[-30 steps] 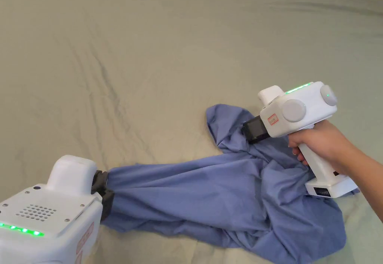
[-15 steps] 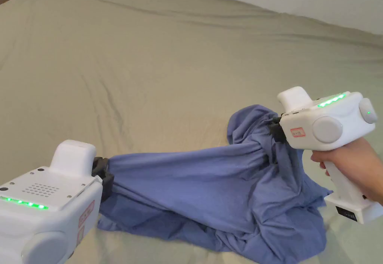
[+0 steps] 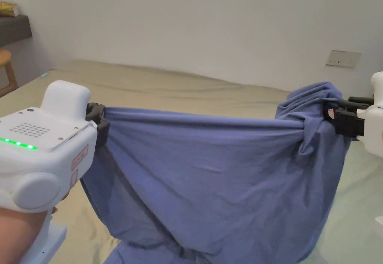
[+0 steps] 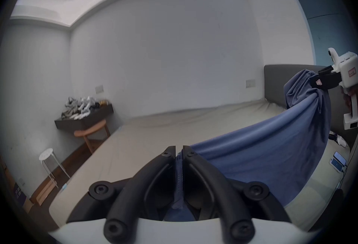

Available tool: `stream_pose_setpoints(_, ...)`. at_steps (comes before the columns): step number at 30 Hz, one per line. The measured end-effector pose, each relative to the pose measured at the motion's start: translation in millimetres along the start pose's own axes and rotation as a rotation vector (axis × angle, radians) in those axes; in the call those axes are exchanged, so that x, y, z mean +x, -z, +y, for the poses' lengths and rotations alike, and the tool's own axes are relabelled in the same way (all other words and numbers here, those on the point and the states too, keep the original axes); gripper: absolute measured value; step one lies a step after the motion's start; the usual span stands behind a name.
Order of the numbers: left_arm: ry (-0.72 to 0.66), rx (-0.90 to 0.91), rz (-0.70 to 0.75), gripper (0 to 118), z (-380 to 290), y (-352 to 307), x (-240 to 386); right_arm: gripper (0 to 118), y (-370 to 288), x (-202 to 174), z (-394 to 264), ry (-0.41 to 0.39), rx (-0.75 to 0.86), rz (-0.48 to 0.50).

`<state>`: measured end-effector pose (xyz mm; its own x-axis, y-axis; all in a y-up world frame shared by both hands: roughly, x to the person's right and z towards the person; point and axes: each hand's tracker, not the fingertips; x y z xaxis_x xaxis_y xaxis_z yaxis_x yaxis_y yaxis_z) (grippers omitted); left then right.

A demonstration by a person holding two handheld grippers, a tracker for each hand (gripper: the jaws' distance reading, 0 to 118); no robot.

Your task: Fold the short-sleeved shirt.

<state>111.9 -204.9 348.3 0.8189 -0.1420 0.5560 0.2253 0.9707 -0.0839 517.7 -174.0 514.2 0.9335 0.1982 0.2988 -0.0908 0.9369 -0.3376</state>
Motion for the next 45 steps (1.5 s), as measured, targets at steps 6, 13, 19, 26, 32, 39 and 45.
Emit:
stream_pose_setpoints(6,0.059,0.094,0.010,4,45.0,-21.9,6.8,12,-101.1,16.3,25.5,0.019,0.118,-0.065)
stream_pose_setpoints(13,0.111,0.205,0.039,4,96.1,-44.3,12.2,12,-134.8,13.0,62.5,-0.046,0.241,-0.145)
stream_pose_setpoints(19,0.135,0.293,0.057,4,144.9,-54.7,12.2,12,-162.6,16.5,111.0,-0.085,0.333,-0.196)
stream_pose_setpoints(26,0.148,0.333,0.048,4,198.8,-38.2,11.4,12,-150.1,38.6,149.9,-0.161,0.365,-0.262)
stream_pose_setpoints(32,0.195,0.308,0.038,4,226.5,5.4,20.8,12,-99.8,63.7,161.6,-0.244,0.346,-0.328)
stream_pose_setpoints(39,0.256,0.256,0.058,4,241.0,91.1,29.5,12,-34.2,77.6,166.8,-0.322,0.332,-0.393)
stream_pose_setpoints(45,0.263,0.222,0.087,4,250.9,154.1,34.3,12,24.4,82.0,177.7,-0.337,0.323,-0.416)
